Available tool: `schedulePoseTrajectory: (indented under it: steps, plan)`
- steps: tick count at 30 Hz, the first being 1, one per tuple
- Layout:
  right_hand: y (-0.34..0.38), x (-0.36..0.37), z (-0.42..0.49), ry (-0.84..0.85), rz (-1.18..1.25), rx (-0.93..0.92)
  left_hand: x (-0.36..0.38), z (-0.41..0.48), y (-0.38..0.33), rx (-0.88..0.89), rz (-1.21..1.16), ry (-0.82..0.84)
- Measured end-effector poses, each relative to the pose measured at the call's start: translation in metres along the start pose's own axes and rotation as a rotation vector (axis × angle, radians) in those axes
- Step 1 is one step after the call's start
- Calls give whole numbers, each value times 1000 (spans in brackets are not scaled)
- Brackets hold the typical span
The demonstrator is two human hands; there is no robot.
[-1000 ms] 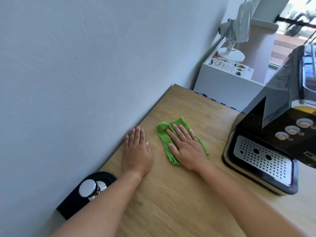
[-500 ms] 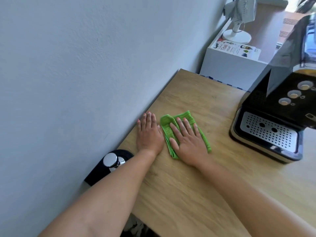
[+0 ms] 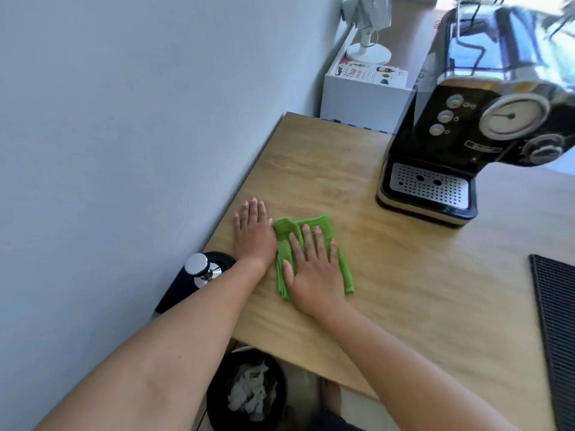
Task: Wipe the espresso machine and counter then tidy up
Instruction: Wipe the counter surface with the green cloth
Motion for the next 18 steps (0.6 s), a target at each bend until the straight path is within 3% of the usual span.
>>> schedulePoseTrajectory:
  steps: [4, 7, 9, 11, 14, 17, 18]
  plan:
    - [-11, -11, -96, 44, -14, -283, -4, -15, -3, 15, 10, 6]
    - [-80, -28, -149, 39, -60, -291, -6, -32, -12, 38, -2, 23]
    - [-140, -40, -159, 21, -127, -133, -6, -44, -27, 98, -33, 41]
    - [-187, -50, -146, 9, -145, 162, -5, -57, -48, 173, -71, 64]
    - [-204, -52, -100, -10, -129, 516, -1, -75, -77, 243, -92, 84]
    - [-178, -47, -78, -10, -118, 587, -2, -91, -119, 298, -129, 122]
    - [-156, -42, -73, -13, -105, 516, -1, -91, -120, 305, -138, 125]
Point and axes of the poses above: each hand's wrist, its own z-axis towards the middle knuckle, its own x-axis out of the palm, y = z × x, the point moved 4 cm from there along z, towards the middle knuckle, and after that the axes turned 14 degrees about -y, right-handed, at the moved point
